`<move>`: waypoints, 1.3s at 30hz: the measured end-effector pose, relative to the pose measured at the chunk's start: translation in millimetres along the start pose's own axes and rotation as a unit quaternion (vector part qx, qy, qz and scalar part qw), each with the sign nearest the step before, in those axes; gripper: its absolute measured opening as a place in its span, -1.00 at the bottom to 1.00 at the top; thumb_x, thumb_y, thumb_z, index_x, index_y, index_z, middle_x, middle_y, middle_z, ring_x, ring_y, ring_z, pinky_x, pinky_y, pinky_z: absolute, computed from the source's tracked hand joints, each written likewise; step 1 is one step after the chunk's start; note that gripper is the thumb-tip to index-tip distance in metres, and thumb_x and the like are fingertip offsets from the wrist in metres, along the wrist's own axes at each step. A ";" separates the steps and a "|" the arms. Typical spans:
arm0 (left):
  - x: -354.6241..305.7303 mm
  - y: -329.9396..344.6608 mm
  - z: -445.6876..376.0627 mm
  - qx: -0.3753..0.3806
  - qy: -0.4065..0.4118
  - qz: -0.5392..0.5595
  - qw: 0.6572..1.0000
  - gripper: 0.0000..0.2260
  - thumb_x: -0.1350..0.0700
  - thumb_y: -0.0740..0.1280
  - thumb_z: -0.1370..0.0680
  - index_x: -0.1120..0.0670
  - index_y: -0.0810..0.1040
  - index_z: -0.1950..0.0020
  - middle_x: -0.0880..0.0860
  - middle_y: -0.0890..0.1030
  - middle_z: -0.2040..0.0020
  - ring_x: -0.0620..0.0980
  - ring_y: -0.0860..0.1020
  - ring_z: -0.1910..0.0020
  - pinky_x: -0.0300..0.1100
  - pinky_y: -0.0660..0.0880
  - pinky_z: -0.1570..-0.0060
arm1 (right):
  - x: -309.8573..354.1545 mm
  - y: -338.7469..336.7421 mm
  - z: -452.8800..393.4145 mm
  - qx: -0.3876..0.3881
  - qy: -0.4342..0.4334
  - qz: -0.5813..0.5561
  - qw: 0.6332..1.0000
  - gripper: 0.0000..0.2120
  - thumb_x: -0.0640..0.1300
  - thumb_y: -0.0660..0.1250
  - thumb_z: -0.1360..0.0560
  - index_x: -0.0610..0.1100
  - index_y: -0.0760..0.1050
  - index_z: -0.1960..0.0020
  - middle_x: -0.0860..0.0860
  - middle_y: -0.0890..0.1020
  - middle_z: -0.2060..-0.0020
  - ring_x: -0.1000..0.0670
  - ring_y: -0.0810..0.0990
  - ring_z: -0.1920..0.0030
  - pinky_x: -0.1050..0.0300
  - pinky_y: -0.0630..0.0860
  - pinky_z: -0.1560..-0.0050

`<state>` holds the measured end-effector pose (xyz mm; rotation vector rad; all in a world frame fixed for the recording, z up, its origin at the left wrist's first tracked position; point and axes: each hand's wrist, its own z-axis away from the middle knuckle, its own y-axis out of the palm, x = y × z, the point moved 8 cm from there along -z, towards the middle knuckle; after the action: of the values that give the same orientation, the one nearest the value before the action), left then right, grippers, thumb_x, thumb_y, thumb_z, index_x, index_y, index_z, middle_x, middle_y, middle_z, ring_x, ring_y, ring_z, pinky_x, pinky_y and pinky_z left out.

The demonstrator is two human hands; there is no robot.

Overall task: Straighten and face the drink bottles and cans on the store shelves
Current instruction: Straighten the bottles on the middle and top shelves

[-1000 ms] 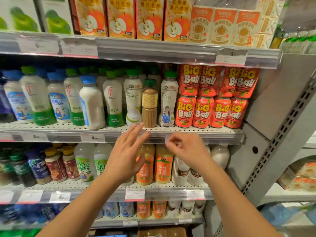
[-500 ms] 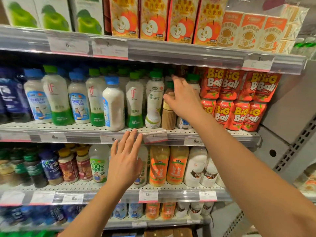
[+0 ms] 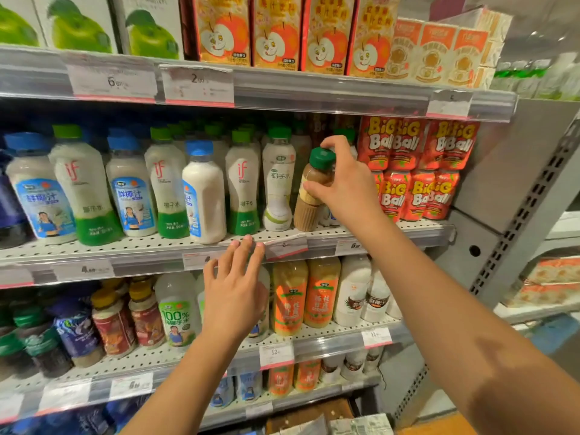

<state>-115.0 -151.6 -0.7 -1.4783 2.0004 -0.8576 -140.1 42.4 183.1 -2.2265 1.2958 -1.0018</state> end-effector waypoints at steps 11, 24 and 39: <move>7.4 -47.9 9.9 0.105 -0.029 0.153 0.982 -0.55 -0.08 0.33 -0.55 -0.07 0.48 -0.44 -0.05 0.45 -0.46 0.00 0.36 -0.45 0.04 0.42 -0.37 | 1.8 -23.5 44.9 0.017 0.027 -0.059 0.998 -0.47 0.09 0.56 -0.42 0.02 0.42 -0.28 0.09 0.60 -0.07 -0.03 0.57 -0.04 0.08 0.47 0.05; -7.4 -126.1 81.6 0.083 -0.137 0.214 0.964 -0.63 -0.14 0.24 -0.53 -0.11 0.55 -0.30 -0.21 0.64 -0.15 -0.21 0.58 -0.12 -0.14 0.54 -0.08 | 28.9 -9.2 145.0 0.188 -0.006 -0.205 0.961 -0.47 0.15 0.58 -0.32 0.22 0.44 -0.21 0.27 0.63 0.00 0.11 0.60 -0.05 -0.01 0.58 -0.09; 11.0 -174.6 131.9 0.126 -0.150 0.285 0.938 -0.27 -0.16 0.53 -0.40 -0.20 0.30 -0.52 -0.31 0.56 -0.27 -0.33 0.49 -0.25 -0.16 0.48 -0.26 | 118.3 31.2 219.3 0.315 -0.072 -0.275 0.906 -0.44 0.20 0.55 -0.28 0.28 0.43 -0.23 0.29 0.65 -0.01 0.24 0.59 -0.09 0.06 0.56 -0.14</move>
<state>88.0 -223.8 39.2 -0.7628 1.8511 -0.5672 40.9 -82.2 61.4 -2.0932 0.1915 -1.1942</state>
